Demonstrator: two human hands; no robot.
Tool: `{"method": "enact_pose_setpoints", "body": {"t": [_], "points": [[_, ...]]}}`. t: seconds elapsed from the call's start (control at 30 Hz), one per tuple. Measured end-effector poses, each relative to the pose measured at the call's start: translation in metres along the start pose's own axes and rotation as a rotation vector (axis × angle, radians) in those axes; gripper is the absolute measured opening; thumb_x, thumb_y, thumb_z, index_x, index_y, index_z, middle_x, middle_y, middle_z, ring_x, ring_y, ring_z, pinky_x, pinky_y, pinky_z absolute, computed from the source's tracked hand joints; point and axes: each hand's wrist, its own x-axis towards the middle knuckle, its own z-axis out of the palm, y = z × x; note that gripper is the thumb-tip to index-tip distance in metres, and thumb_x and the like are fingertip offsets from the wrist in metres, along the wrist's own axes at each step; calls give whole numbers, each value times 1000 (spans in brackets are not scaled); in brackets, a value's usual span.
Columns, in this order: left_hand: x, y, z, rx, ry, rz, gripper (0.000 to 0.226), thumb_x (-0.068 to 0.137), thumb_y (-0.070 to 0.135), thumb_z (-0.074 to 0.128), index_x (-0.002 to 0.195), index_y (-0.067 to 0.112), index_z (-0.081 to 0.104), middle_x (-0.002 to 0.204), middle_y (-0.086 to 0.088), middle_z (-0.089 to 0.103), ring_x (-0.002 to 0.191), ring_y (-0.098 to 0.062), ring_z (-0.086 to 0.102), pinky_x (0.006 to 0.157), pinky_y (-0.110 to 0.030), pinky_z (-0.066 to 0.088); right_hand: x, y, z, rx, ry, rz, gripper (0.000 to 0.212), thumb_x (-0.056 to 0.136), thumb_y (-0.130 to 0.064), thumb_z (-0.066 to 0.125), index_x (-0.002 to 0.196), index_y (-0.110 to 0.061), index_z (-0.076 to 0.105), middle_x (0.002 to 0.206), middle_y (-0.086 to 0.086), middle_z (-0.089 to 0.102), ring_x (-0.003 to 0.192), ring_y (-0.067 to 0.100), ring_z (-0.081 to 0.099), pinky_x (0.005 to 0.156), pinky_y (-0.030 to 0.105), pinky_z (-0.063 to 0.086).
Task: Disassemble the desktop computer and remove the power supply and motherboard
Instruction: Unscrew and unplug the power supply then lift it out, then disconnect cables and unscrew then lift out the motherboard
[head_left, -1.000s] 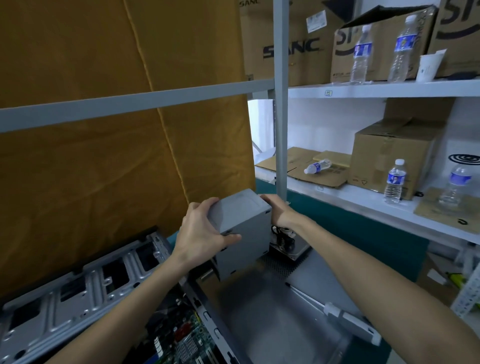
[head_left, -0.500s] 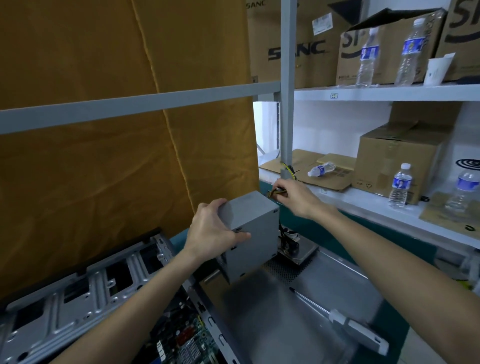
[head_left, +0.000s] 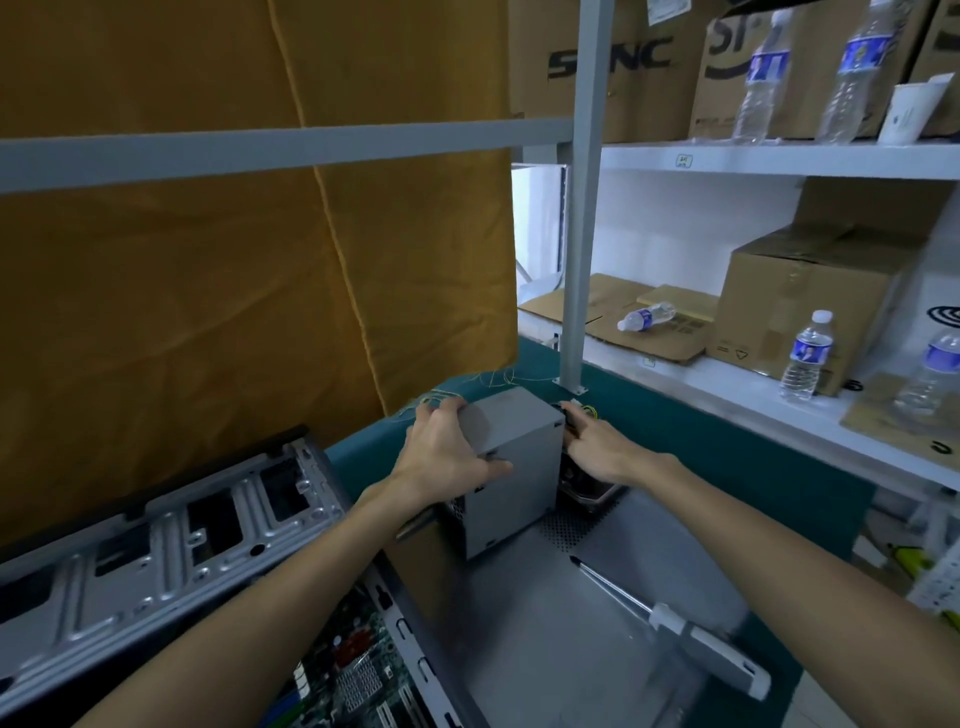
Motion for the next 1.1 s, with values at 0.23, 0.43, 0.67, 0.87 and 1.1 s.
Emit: {"method": "enact_pose_setpoints", "body": {"t": [0.23,0.43,0.67,0.87,1.1], "points": [[1,-3,4,99,-96,-61,106,70,64,81,148,15,27,143,-8,29,134,-39,39,109,-52,44,8,16,15,-43,22,4,56,105,-58,32,149,-26,47,153,9,48,134,30,49,102,37,41],[3,2,3,201,-86,-86,104,72,67,78,145,11,30,146,-11,30,133,-40,42,105,-53,46,11,22,23,-47,65,-15,53,103,-63,30,136,-31,56,142,8,52,125,28,54,100,42,44],[2,2,4,279,-69,-81,109,72,72,74,150,13,25,152,-13,29,134,-40,43,104,-53,47,6,18,25,-32,49,7,57,104,-63,28,149,-34,45,153,7,44,139,30,44,112,45,37],[-2,-1,6,278,-48,-62,103,73,74,70,146,16,27,146,-11,35,131,-39,46,101,-53,47,-33,12,32,7,184,-34,63,107,-55,28,162,-26,21,169,3,20,153,22,24,124,43,23],[-39,0,-13,113,41,88,93,87,57,70,152,10,23,149,-16,31,139,-40,35,114,-51,34,-124,3,35,-347,246,13,40,99,-51,55,121,-20,42,115,4,53,91,19,57,73,35,49]]}}
